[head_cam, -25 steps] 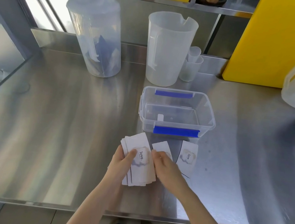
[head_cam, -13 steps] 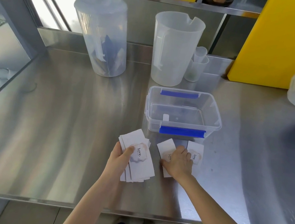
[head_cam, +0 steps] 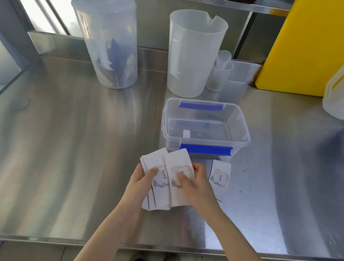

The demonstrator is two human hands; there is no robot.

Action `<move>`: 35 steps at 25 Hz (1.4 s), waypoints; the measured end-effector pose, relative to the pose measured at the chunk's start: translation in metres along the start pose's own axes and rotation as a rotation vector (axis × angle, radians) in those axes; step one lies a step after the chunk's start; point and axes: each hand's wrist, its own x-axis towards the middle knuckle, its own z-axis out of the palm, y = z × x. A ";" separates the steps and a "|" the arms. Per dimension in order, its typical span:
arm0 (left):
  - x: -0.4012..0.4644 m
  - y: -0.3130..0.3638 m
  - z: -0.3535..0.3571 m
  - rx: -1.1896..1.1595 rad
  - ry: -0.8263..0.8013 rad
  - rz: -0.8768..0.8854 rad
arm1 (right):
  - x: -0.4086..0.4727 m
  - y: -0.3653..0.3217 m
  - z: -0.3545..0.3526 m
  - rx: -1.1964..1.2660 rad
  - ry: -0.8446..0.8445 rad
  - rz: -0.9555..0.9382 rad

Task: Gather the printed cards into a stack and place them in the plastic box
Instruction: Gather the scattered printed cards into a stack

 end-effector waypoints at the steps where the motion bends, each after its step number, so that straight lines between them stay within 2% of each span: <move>1: -0.002 0.001 0.004 -0.004 -0.015 0.009 | -0.003 -0.001 0.004 -0.013 -0.012 -0.007; 8: -0.001 -0.004 0.010 0.046 -0.009 0.006 | -0.002 0.002 0.006 0.013 -0.044 0.004; 10: 0.000 -0.004 0.008 0.039 -0.005 -0.023 | 0.011 0.010 -0.010 0.052 0.071 0.022; 12: 0.000 -0.004 0.006 0.016 -0.014 -0.050 | 0.027 0.029 -0.032 -0.083 0.264 0.090; 14: 0.000 -0.003 0.006 0.014 -0.025 -0.055 | 0.043 0.052 -0.048 -0.373 0.363 0.240; 17: -0.001 -0.003 0.008 0.020 -0.021 -0.053 | 0.054 0.073 -0.055 -0.631 0.346 0.396; 21: -0.002 -0.005 0.007 0.025 -0.011 -0.054 | 0.059 0.076 -0.053 -0.661 0.330 0.374; 23: -0.002 -0.006 0.007 0.023 -0.013 -0.053 | 0.058 0.079 -0.053 -0.610 0.312 0.352; 25: -0.003 -0.005 0.008 0.032 -0.008 -0.043 | 0.055 0.079 -0.054 -0.458 0.277 0.312; 30: -0.004 -0.004 0.005 0.026 -0.011 -0.014 | 0.028 0.045 -0.056 0.101 0.157 0.256; 32: -0.003 -0.005 0.006 0.031 -0.011 -0.010 | 0.012 0.026 -0.054 0.326 0.038 0.189; 33: -0.004 -0.005 0.007 0.040 -0.009 -0.009 | 0.005 0.017 -0.050 0.371 -0.033 0.150; 35: -0.004 -0.006 0.011 0.051 -0.005 -0.003 | -0.006 0.001 -0.042 0.262 -0.117 0.073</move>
